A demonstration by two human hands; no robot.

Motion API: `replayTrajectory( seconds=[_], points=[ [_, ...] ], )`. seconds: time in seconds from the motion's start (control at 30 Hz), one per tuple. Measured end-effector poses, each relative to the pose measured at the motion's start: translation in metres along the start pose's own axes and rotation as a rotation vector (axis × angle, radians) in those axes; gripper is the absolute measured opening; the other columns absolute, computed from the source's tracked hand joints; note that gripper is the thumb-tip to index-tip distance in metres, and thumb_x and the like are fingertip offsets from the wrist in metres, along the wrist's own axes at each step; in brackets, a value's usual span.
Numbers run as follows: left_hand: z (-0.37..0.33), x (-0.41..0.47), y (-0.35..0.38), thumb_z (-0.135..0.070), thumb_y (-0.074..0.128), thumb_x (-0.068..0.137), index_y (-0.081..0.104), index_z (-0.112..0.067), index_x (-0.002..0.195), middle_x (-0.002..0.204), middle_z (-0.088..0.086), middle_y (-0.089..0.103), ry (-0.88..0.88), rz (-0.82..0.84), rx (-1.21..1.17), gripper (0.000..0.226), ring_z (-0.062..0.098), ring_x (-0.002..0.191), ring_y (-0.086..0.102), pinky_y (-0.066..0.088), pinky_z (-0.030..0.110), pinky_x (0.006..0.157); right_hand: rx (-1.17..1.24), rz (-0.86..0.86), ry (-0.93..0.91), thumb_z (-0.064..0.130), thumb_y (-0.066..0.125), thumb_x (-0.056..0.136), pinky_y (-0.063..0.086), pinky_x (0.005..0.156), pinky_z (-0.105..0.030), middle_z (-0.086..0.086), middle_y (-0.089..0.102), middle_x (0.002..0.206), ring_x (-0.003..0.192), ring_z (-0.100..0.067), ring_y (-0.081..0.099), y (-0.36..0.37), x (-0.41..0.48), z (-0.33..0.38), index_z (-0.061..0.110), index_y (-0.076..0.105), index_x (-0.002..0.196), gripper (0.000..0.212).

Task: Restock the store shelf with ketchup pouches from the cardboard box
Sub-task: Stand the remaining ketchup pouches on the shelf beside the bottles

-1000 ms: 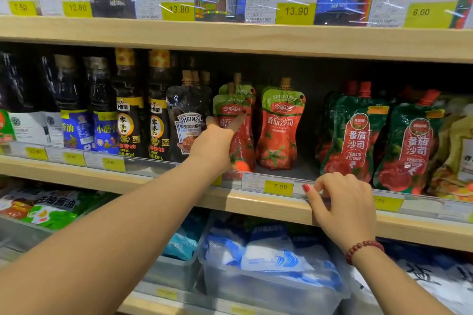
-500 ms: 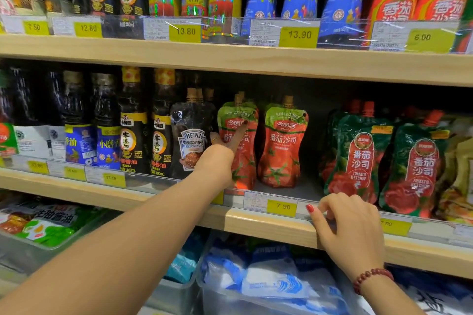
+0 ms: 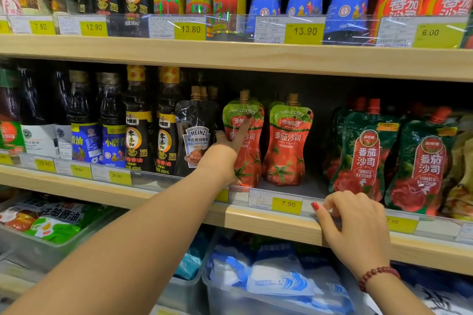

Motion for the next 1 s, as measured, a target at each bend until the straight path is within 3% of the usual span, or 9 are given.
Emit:
replayTrajectory(
  seconds=[0.17, 0.33, 0.53, 0.73, 0.83, 0.93, 1.0],
  points=[
    [0.0, -0.005, 0.0, -0.02, 0.081, 0.066, -0.025, -0.038, 0.142, 0.139, 0.03, 0.022, 0.015, -0.002, -0.016, 0.131, 0.038, 0.1, 0.057, 0.053, 0.04, 0.085, -0.002, 0.011, 0.009, 0.038, 0.063, 0.08, 0.027, 0.065, -0.029, 0.013, 0.043, 0.058, 0.059, -0.01, 0.041, 0.0, 0.0, 0.001, 0.03, 0.047, 0.067, 0.022],
    [0.002, -0.009, 0.001, -0.017, 0.082, 0.067, -0.025, -0.054, 0.134, 0.12, 0.016, 0.044, 0.047, -0.006, -0.161, 0.132, 0.031, 0.098, 0.056, 0.052, 0.043, 0.086, -0.005, 0.005, 0.011, 0.039, 0.062, 0.08, 0.029, 0.065, -0.029, 0.014, 0.043, 0.058, 0.059, -0.01, 0.041, 0.0, 0.0, 0.0, 0.031, 0.047, 0.067, 0.022],
    [0.004, -0.006, 0.001, -0.018, 0.08, 0.069, -0.016, -0.044, 0.144, 0.125, 0.016, 0.043, 0.044, 0.032, -0.169, 0.124, 0.032, 0.103, 0.055, 0.052, 0.043, 0.088, -0.002, 0.001, 0.008, 0.04, 0.06, 0.081, 0.029, 0.066, -0.029, 0.014, 0.044, 0.059, 0.059, -0.009, 0.042, 0.001, 0.0, 0.0, 0.031, 0.048, 0.067, 0.021],
    [0.004, -0.009, -0.005, -0.014, 0.081, 0.068, -0.018, -0.05, 0.14, 0.12, 0.015, 0.048, 0.062, 0.009, -0.187, 0.127, 0.031, 0.099, 0.058, 0.054, 0.046, 0.083, -0.009, -0.008, 0.008, 0.039, 0.061, 0.081, 0.027, 0.066, -0.029, 0.013, 0.043, 0.059, 0.059, -0.011, 0.041, 0.001, 0.0, -0.001, 0.031, 0.048, 0.068, 0.02],
    [0.005, -0.009, -0.005, -0.019, 0.082, 0.067, 0.003, -0.035, 0.149, 0.115, 0.014, 0.047, 0.013, 0.003, -0.14, 0.115, 0.032, 0.096, 0.057, 0.054, 0.045, 0.082, -0.01, -0.006, 0.009, 0.039, 0.06, 0.081, 0.027, 0.066, -0.028, 0.014, 0.043, 0.06, 0.059, -0.01, 0.041, 0.002, 0.0, -0.001, 0.031, 0.047, 0.068, 0.02],
    [0.005, -0.011, -0.008, -0.018, 0.078, 0.071, 0.041, -0.013, 0.136, 0.109, 0.012, 0.049, -0.017, -0.038, -0.11, 0.075, 0.029, 0.09, 0.058, 0.055, 0.041, 0.079, -0.01, -0.005, 0.005, 0.04, 0.06, 0.081, 0.027, 0.066, -0.029, 0.014, 0.043, 0.06, 0.059, -0.01, 0.041, 0.003, 0.0, -0.001, 0.031, 0.047, 0.068, 0.02],
    [0.004, -0.013, -0.01, -0.017, 0.075, 0.072, 0.043, -0.013, 0.133, 0.107, 0.011, 0.05, -0.013, -0.092, -0.149, 0.069, 0.028, 0.089, 0.058, 0.055, 0.039, 0.078, -0.015, -0.008, -0.005, 0.04, 0.06, 0.081, 0.027, 0.065, -0.029, 0.014, 0.043, 0.059, 0.059, -0.01, 0.04, 0.002, 0.0, 0.0, 0.031, 0.048, 0.068, 0.02]
  ],
)
Point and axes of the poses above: each hand's wrist, its own x-axis towards the middle knuckle, its own y-axis out of the palm, z = x × y, the point moved 3 cm from there along x, towards the middle knuckle
